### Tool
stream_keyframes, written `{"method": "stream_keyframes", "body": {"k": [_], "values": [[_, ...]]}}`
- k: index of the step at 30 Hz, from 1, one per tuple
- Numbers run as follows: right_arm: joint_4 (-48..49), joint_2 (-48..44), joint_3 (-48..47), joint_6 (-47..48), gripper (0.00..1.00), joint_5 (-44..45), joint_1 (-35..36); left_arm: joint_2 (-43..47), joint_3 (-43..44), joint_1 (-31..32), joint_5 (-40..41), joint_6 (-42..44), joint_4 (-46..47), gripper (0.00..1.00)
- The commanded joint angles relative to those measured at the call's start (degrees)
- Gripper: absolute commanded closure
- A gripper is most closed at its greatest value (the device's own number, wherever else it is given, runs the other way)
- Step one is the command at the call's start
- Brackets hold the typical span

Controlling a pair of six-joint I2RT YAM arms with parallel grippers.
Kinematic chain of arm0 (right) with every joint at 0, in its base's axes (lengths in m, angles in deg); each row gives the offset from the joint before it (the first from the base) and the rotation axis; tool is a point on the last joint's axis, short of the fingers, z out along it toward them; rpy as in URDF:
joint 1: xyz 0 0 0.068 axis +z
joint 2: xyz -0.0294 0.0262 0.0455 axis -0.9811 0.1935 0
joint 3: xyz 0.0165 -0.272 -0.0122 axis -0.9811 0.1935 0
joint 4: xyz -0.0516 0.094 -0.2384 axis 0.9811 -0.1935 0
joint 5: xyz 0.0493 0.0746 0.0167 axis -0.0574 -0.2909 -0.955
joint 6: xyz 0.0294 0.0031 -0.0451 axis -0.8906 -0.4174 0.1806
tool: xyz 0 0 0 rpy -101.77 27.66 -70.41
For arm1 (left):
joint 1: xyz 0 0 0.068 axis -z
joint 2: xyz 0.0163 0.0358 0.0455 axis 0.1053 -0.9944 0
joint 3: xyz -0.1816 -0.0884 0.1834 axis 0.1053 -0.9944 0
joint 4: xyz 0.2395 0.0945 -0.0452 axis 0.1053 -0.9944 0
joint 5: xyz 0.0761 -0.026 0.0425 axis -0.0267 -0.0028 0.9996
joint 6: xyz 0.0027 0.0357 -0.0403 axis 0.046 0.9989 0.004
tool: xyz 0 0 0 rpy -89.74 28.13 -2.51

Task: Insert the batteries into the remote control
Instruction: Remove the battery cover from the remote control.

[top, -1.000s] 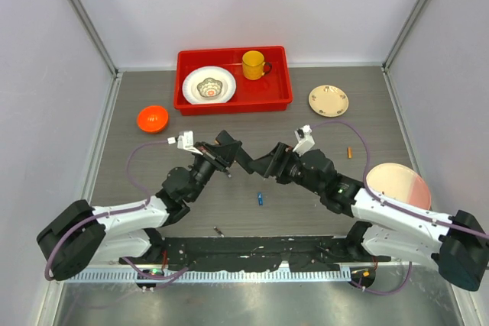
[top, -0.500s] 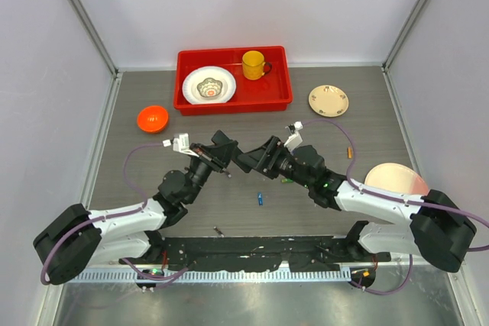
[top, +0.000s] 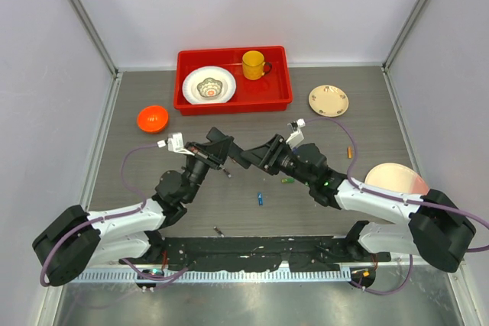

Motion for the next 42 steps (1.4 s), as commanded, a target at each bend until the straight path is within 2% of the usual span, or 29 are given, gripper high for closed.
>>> {"method": "stream_keyframes", "body": {"k": [1,4,10,15,21,26,30,33,39,42], "values": [[2.8,0.1,-1.2,0.7,0.56,-0.6,0.2,0.7,0.1,0.3,-0.3,1.6,2.5,1.0],[2.6,-0.2,-1.0,1.0,0.57,-0.7,0.3,0.7,0.0,0.2,0.0,1.5,2.4,1.0],[1.4,-1.3,-1.4,1.9,0.37,-1.0,0.2,0.4,-0.1,0.3,0.2,0.4,2.0,1.0],[-2.7,-3.0,-2.9,4.0,0.29,0.1,0.2,-0.6,-0.5,0.2,1.2,-2.7,2.7,1.0],[-16.7,-6.3,-7.1,11.2,0.21,1.7,0.2,-1.3,-1.3,0.0,2.7,-7.4,3.9,1.0],[-28.4,-10.1,-11.6,24.5,0.19,1.4,0.2,-1.5,-0.9,-0.8,1.3,-11.5,2.7,1.0],[-45.3,-8.1,-20.5,36.0,0.19,2.5,1.3,-1.5,0.0,-2.4,-3.1,-15.5,-1.2,1.0],[-52.1,-7.5,-25.1,42.5,0.19,8.6,2.9,-1.0,1.4,-3.8,-8.2,-17.9,-5.9,1.0],[-60.4,-3.0,-32.4,49.8,0.19,12.4,6.4,-1.3,4.8,-6.2,-15.6,-21.0,-15.4,1.0],[-61.9,-0.4,-34.3,51.2,0.18,13.9,8.9,-2.7,5.7,-7.3,-18.5,-22.7,-16.1,1.0]]}}
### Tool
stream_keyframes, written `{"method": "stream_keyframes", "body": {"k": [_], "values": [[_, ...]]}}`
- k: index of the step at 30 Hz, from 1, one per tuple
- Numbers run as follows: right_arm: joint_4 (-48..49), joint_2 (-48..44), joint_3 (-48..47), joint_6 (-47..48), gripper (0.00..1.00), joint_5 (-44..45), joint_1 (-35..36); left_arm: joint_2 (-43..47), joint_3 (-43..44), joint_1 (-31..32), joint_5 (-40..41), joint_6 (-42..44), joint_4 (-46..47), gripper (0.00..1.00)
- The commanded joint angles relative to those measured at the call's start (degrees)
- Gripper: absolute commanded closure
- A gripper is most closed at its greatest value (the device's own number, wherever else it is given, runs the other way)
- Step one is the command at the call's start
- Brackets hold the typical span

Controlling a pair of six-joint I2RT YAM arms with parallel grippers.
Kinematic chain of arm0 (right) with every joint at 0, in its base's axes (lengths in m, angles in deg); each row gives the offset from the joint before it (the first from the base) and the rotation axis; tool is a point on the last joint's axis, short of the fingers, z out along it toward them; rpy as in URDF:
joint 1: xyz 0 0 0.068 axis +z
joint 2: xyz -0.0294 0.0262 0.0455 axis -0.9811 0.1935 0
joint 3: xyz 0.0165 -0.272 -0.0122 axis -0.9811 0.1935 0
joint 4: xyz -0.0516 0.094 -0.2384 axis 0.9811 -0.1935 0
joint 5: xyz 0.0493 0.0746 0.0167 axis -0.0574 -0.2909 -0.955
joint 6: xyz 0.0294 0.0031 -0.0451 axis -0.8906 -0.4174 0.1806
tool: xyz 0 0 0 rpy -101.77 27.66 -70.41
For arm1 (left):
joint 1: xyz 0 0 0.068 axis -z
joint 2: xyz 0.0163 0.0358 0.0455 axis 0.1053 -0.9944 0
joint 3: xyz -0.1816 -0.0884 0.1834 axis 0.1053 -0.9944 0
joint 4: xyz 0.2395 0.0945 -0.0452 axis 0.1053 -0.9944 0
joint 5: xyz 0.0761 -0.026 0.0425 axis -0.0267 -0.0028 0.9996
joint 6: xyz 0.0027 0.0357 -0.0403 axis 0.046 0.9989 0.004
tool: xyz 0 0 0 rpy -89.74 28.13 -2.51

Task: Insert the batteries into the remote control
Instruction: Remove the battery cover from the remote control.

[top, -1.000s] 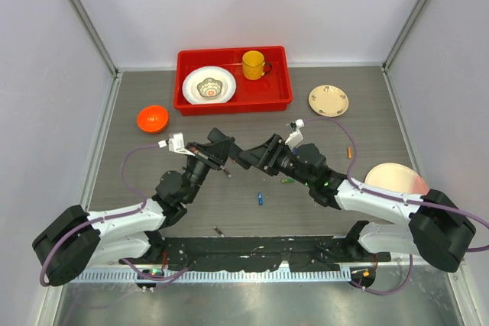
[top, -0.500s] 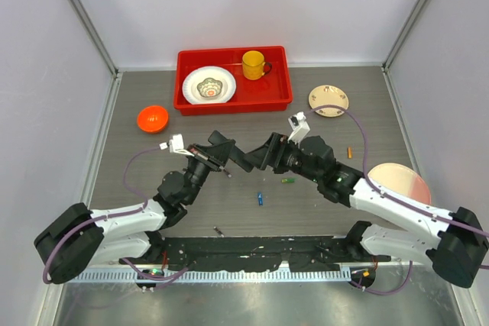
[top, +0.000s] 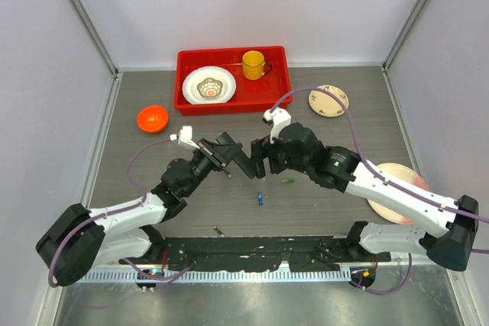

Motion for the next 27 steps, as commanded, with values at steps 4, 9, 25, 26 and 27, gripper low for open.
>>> {"method": "stream_keyframes", "body": {"k": [4,9,25,26,27], "values": [[-6.3,4.6,-4.9,6.8,0.18,4.0,4.4,-3.4,3.6,-2.0,-8.0,-5.2,-0.9,1.0],[-5.8,6.1,-5.1,6.7,0.18,3.8,5.4,-5.5,3.9,-2.1,-10.5,-6.3,1.3,1.0],[-4.8,10.0,-4.5,6.9,0.36,3.2,5.8,-5.0,3.3,-2.1,-10.3,-6.2,2.2,1.0],[-4.8,10.2,-4.5,6.9,0.4,3.2,5.8,-4.9,3.3,-2.2,-10.2,-6.2,2.3,1.0],[-4.9,10.2,-4.6,6.8,0.42,3.1,5.8,-5.0,3.4,-2.2,-10.3,-6.2,2.3,1.0]]}}
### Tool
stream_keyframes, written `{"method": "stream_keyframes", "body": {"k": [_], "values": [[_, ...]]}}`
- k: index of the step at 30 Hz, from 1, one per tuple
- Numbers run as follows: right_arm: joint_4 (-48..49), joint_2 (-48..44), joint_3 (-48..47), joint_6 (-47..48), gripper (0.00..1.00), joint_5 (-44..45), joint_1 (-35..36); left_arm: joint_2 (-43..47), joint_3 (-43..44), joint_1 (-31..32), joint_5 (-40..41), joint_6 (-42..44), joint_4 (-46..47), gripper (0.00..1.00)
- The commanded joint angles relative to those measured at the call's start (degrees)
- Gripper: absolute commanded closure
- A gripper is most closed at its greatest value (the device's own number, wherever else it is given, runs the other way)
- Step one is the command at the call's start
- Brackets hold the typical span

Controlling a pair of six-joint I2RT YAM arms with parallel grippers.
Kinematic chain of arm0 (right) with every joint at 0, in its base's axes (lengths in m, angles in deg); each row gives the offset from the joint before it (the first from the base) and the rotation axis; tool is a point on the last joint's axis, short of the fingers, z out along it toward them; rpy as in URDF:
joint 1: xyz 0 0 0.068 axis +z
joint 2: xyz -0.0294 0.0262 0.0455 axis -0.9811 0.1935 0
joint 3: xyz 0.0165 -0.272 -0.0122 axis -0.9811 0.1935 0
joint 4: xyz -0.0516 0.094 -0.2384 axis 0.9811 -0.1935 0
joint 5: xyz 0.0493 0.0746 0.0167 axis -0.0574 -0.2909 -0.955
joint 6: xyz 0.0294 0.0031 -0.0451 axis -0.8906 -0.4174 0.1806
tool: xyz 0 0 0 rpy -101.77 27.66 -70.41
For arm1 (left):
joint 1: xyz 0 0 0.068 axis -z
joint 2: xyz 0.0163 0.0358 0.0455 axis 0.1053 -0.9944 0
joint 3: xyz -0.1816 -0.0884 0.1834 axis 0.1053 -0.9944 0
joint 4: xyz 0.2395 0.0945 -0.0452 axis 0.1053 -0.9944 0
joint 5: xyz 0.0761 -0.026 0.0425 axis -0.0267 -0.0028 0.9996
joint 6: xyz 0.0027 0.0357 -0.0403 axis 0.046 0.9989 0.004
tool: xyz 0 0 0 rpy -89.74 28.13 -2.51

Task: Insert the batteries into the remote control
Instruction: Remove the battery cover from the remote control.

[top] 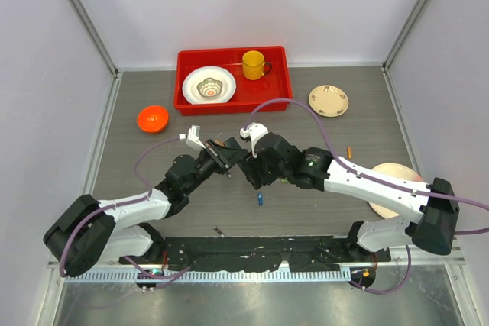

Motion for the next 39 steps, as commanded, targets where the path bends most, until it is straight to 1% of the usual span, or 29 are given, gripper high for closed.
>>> {"method": "stream_keyframes", "body": {"k": [1,7,8,15,29,30,33,35,36,37,39], "values": [[1.0,0.3,-2.1,0.7,0.43,0.1,0.4,0.6,1.8,-0.2,-0.5,-0.2,4.2,1.0],[0.5,0.5,-1.4,0.6,0.48,-0.9,0.4,0.8,1.3,-0.2,0.1,-0.3,4.9,1.0],[0.5,0.4,-1.4,0.6,0.51,-0.9,0.4,0.9,1.3,-0.3,0.0,-0.3,4.9,1.0],[-0.5,-0.9,-2.0,0.4,0.61,-0.4,0.4,1.4,1.1,-0.4,0.8,0.5,4.2,1.0],[-3.1,-6.5,-1.4,-0.7,0.64,0.4,0.3,0.8,1.3,-2.1,1.0,1.8,3.4,1.0],[-3.2,-6.9,-1.3,-0.7,0.64,0.9,0.4,0.8,1.2,-2.2,1.0,1.8,3.4,1.0],[-4.5,-7.8,0.1,-2.1,0.64,6.7,0.1,2.4,0.9,-3.3,0.8,2.1,2.1,1.0],[-6.1,-7.7,2.1,-4.6,0.64,11.5,-2.8,4.5,0.5,-4.4,0.1,2.8,-0.5,1.0],[-6.5,-7.7,3.1,-7.0,0.64,11.9,-4.7,7.0,0.3,-5.1,-0.1,3.3,-1.8,1.0],[-6.7,-7.8,4.3,-7.9,0.64,11.8,-9.3,8.6,0.2,-5.3,-0.4,3.7,-5.2,1.0],[-5.6,-8.4,8.0,-8.9,0.64,9.7,-13.7,11.2,0.1,-5.6,-0.7,5.2,-8.5,1.0]]}}
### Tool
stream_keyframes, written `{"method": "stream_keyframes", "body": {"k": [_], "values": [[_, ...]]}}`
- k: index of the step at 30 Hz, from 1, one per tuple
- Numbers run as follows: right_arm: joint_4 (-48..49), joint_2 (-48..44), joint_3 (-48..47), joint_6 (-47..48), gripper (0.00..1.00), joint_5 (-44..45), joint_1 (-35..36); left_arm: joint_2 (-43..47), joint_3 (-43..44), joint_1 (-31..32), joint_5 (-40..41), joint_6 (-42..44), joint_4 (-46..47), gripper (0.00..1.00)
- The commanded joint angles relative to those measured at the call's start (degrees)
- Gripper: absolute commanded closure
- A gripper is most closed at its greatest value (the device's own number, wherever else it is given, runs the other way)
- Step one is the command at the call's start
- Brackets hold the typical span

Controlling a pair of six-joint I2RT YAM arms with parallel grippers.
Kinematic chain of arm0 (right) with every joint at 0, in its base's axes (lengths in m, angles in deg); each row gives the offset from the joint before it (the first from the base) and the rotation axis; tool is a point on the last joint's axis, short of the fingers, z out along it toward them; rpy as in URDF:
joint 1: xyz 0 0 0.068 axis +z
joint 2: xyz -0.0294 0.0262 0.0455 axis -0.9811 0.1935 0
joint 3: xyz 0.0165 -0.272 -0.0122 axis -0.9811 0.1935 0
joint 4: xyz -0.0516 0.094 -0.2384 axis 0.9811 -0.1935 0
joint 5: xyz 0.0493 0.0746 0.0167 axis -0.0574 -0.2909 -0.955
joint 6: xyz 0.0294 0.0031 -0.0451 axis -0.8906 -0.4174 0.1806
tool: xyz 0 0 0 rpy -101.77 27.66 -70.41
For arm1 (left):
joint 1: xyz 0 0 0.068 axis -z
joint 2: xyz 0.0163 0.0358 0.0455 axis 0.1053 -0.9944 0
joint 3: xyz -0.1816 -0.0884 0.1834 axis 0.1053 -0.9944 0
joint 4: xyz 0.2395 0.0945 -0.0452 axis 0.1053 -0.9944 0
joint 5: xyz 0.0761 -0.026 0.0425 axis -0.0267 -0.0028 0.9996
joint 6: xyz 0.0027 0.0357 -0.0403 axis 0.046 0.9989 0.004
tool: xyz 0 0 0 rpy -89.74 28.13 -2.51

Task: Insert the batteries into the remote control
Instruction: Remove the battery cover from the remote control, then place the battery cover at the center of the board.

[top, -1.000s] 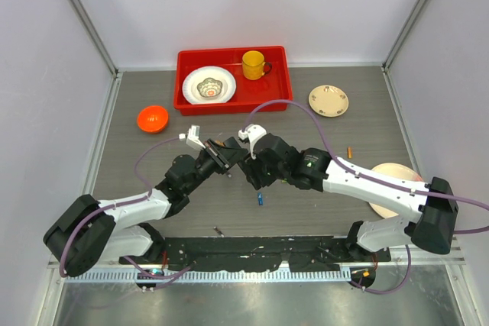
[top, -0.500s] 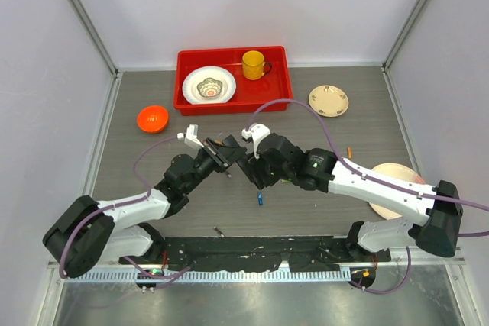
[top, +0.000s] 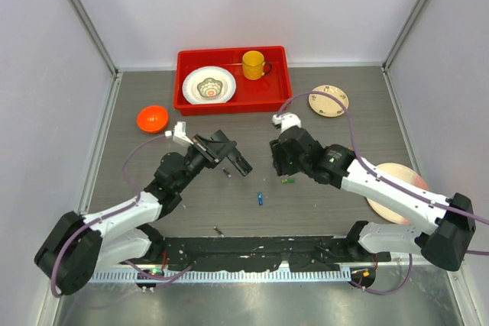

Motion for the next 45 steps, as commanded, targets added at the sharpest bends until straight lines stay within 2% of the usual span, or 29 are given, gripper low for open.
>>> {"method": "stream_keyframes", "body": {"k": [1,4,9,16,30,33,36,39,42,45], "values": [[-0.8,-1.6,6.4,-5.3,0.64,3.7,-10.3,8.2,0.4,-1.1,-1.3,3.9,-7.5,1.0],[0.5,0.0,9.2,-4.9,0.64,2.9,-15.5,10.4,1.4,-1.2,-4.1,6.0,-11.6,1.0],[0.6,8.2,9.3,-2.9,0.65,1.0,-20.1,10.9,0.7,-1.2,-10.7,5.5,-9.3,1.0],[1.0,15.5,9.0,-1.6,0.65,-0.4,-22.4,9.5,-4.8,-1.4,-13.5,0.3,1.0,1.0],[1.0,22.1,7.6,-1.6,0.62,-1.7,-23.2,10.1,-8.1,-1.4,-17.3,-1.0,10.4,1.0],[0.8,22.8,7.4,-1.5,0.57,-2.0,-23.4,11.3,-8.1,-1.4,-17.2,-0.7,9.4,1.0],[0.5,22.3,7.1,-1.6,0.4,-0.9,-23.4,12.7,-8.2,-1.4,-17.0,-0.1,7.8,1.0],[0.3,18.7,7.4,-2.4,0.31,0.1,-23.3,13.6,-8.3,-1.4,-16.6,0.4,6.5,1.0],[0.2,15.0,6.9,-3.2,0.28,0.0,-23.1,13.8,-8.4,-1.4,-16.7,0.8,6.4,1.0],[1.4,9.5,6.3,-4.1,0.27,-0.1,-19.8,13.2,-8.9,-1.4,-17.0,0.9,7.1,0.95]]}}
